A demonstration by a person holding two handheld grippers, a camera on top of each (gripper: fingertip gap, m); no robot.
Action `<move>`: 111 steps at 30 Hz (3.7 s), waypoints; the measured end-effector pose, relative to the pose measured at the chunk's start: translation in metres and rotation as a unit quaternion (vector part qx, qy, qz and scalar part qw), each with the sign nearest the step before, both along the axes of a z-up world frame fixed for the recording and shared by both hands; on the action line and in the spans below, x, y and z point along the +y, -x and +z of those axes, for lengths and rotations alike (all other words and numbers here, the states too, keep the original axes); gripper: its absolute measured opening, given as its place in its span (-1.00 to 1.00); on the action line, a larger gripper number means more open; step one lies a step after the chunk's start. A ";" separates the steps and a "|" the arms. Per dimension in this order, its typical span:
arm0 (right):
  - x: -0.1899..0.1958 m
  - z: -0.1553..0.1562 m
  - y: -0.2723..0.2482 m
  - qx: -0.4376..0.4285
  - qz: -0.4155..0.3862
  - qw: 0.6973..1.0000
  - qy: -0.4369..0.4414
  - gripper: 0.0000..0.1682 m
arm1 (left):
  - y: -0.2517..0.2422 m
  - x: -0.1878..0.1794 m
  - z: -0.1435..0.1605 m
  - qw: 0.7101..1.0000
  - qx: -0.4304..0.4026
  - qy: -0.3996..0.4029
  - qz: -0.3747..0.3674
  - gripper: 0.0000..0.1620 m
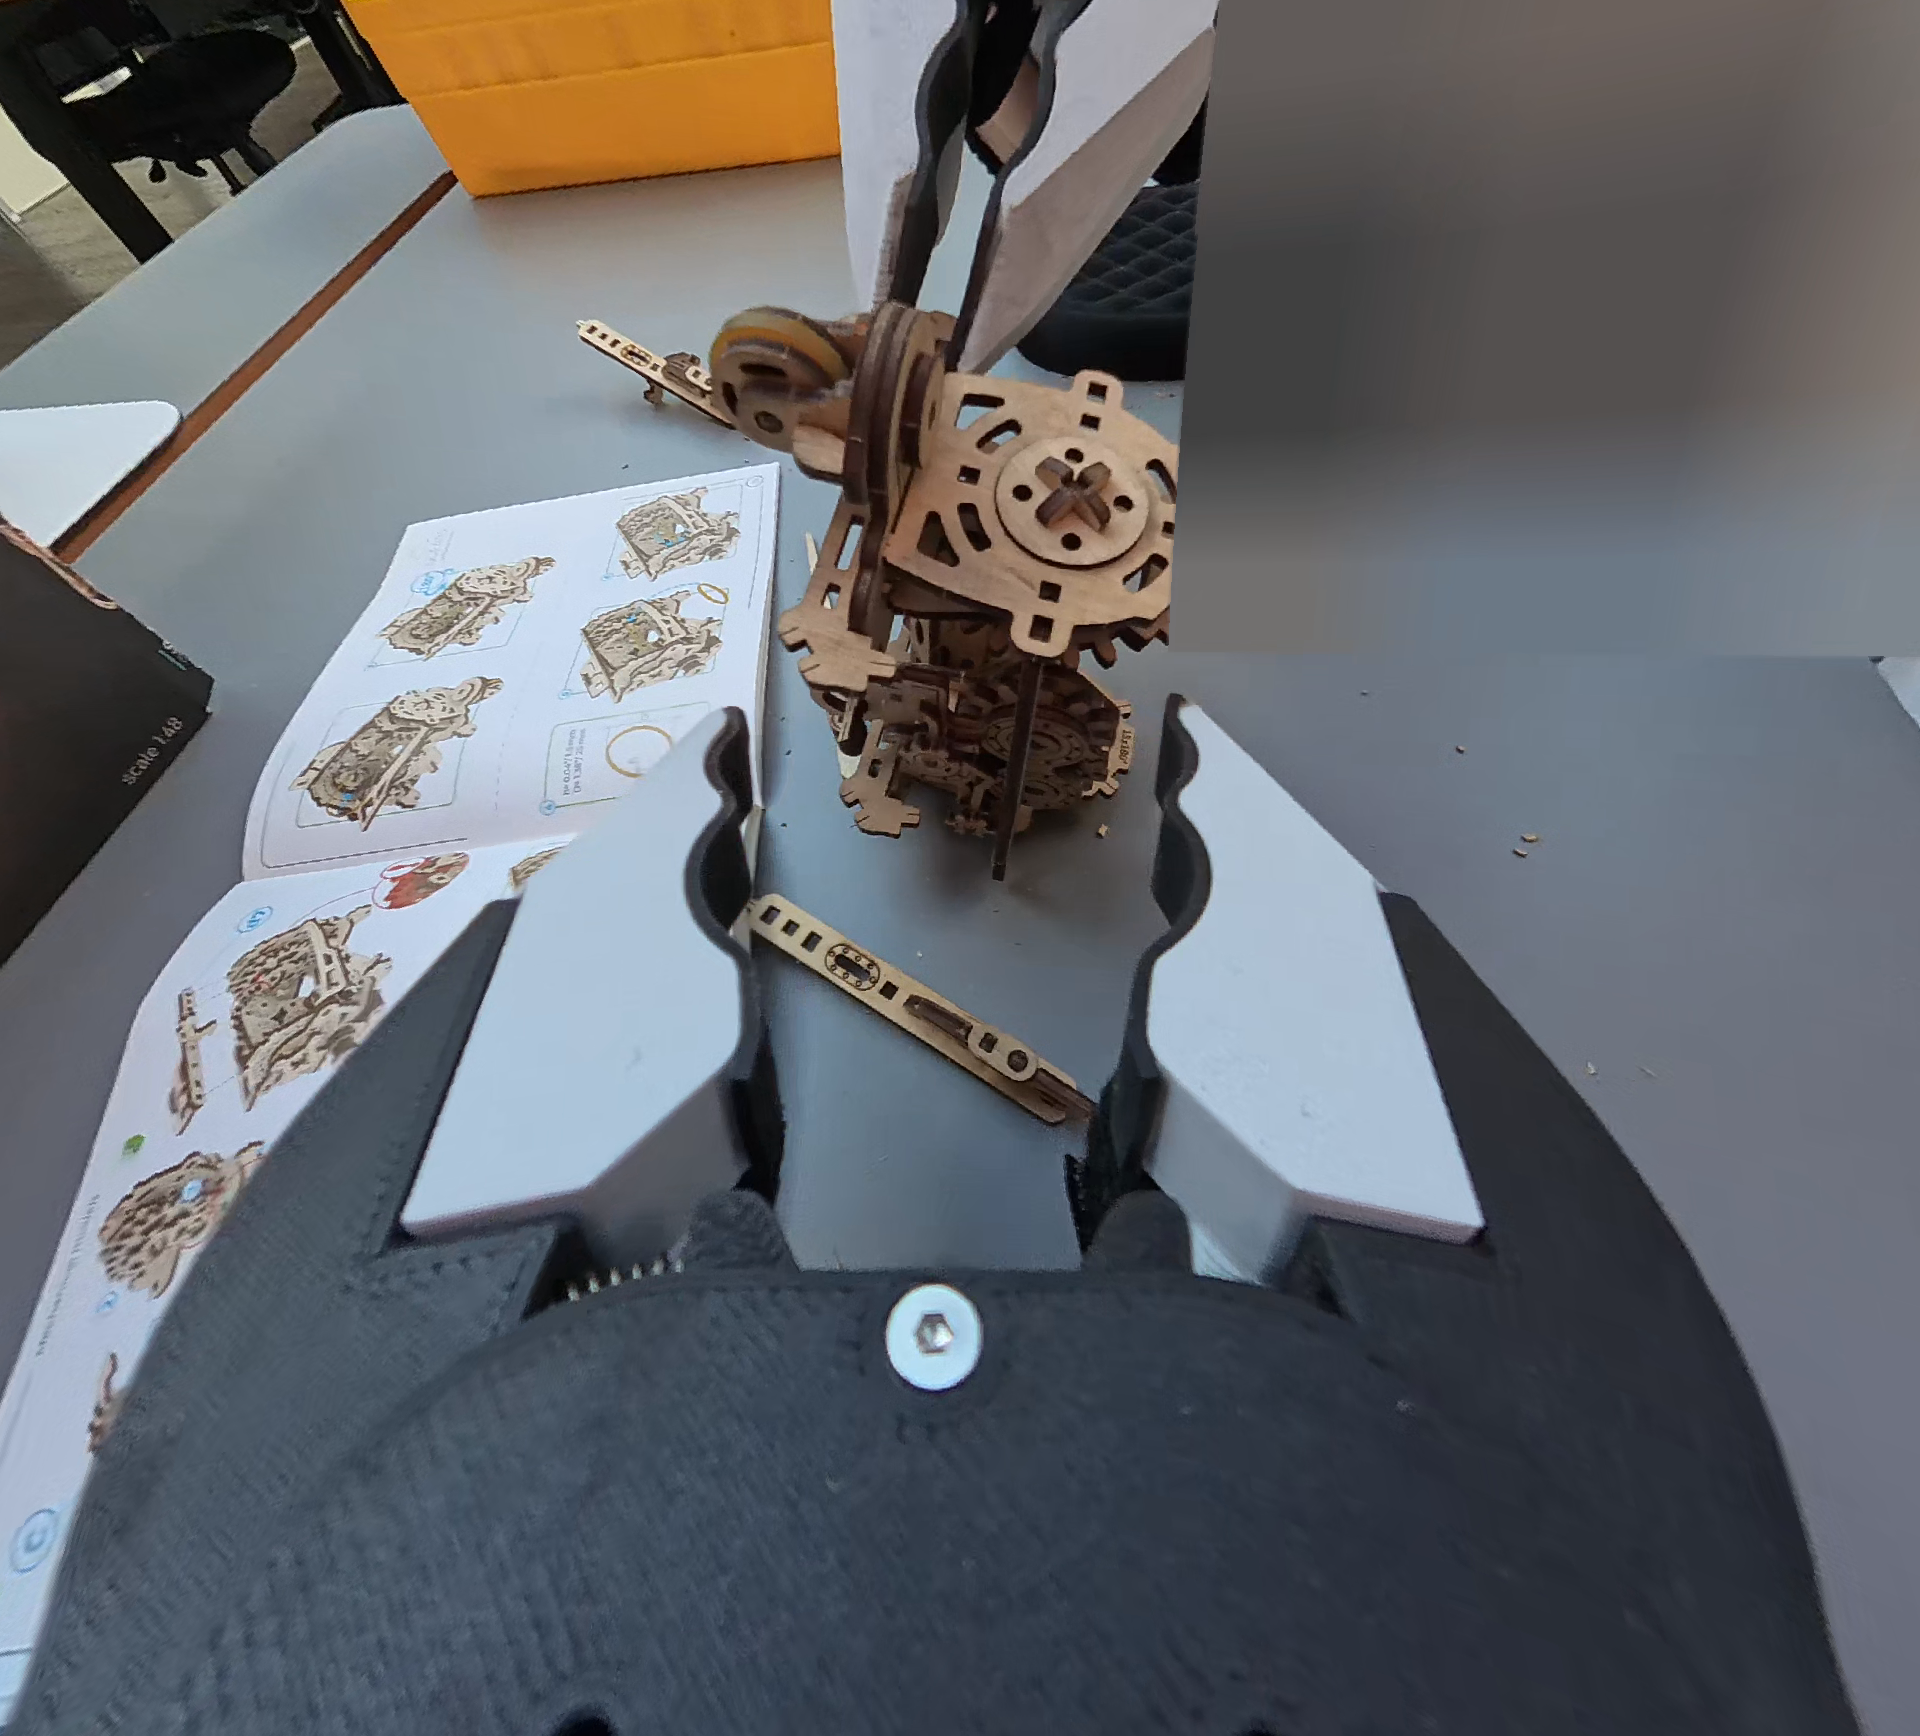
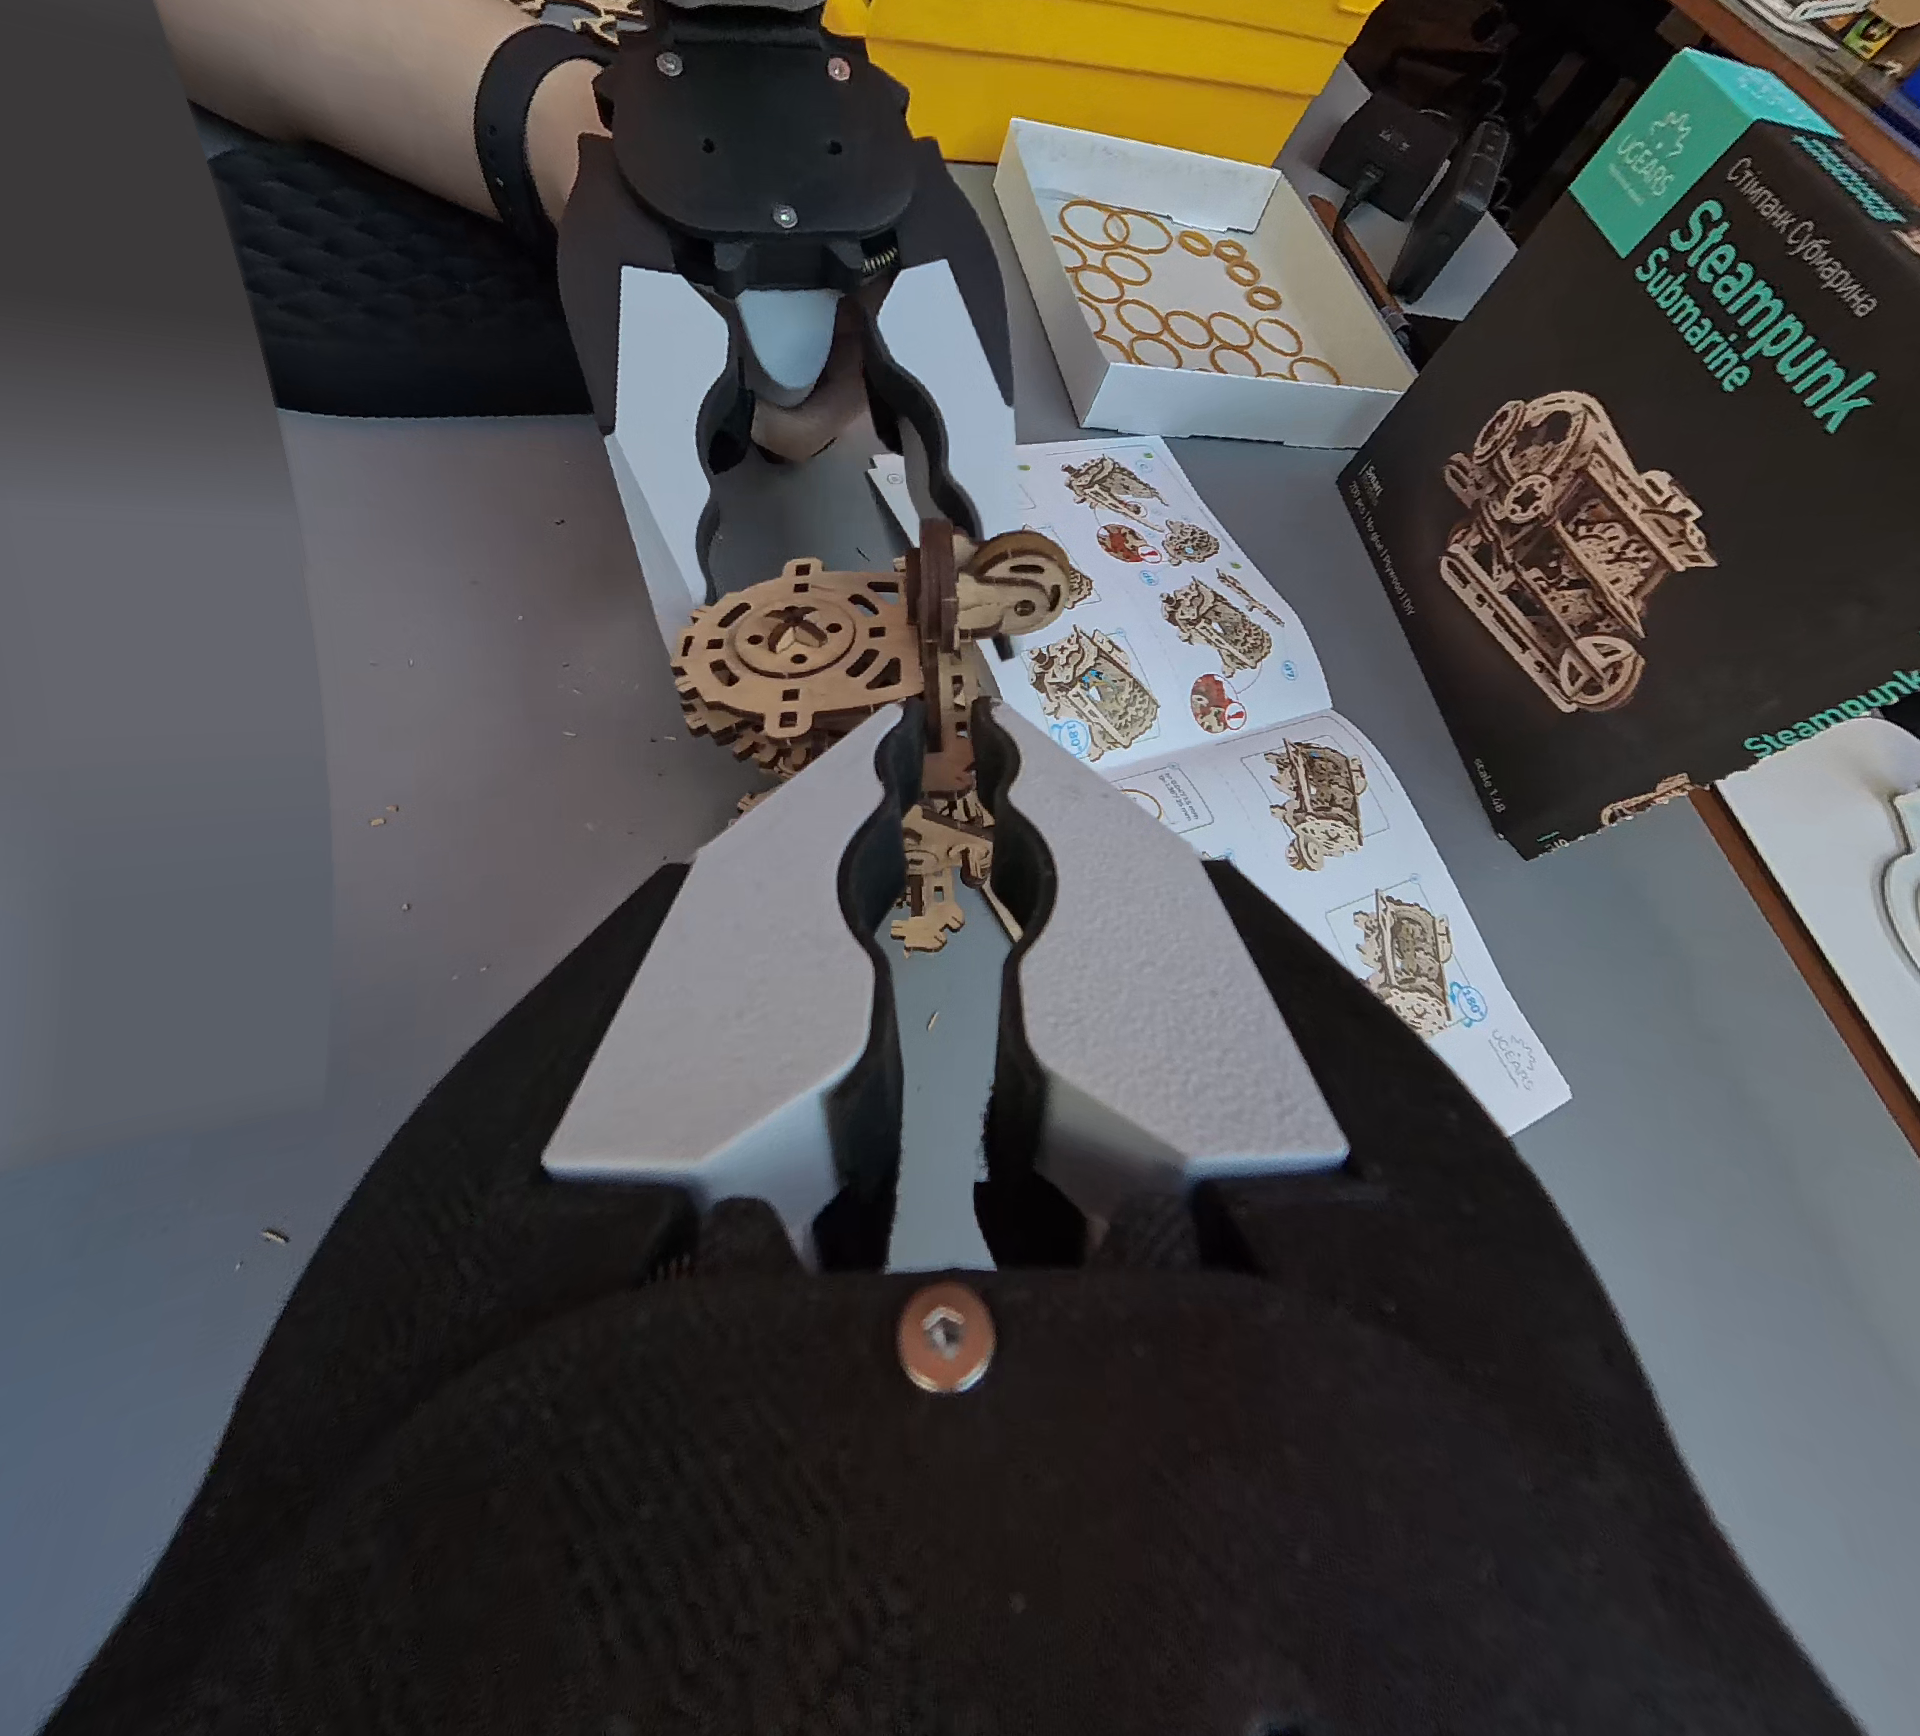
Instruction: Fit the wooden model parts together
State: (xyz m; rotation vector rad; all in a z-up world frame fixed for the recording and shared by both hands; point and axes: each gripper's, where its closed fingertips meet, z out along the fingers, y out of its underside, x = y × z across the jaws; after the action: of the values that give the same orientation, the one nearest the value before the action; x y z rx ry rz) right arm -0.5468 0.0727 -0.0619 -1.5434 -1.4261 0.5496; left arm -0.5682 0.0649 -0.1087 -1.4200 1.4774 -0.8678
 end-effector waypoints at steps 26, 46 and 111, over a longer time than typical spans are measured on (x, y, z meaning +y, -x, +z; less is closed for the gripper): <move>-0.003 0.008 -0.011 0.038 -0.028 0.999 -0.026 -0.69 | -0.024 -0.002 0.027 0.984 0.091 -0.142 -0.049 0.16; -0.010 -0.043 -0.003 0.052 -0.052 0.996 0.056 -0.56 | -0.022 -0.002 0.026 0.987 0.106 -0.110 -0.056 0.16; 0.014 0.015 0.015 0.087 -0.011 0.996 0.029 -0.82 | -0.020 0.003 0.032 0.991 0.088 -0.093 -0.034 0.10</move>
State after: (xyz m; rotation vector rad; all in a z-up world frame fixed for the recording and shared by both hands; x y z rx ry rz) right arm -0.5618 0.0863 -0.0472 -1.5161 -1.2690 0.6996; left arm -0.5481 0.0684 -0.0763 -1.3411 1.7018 -0.6397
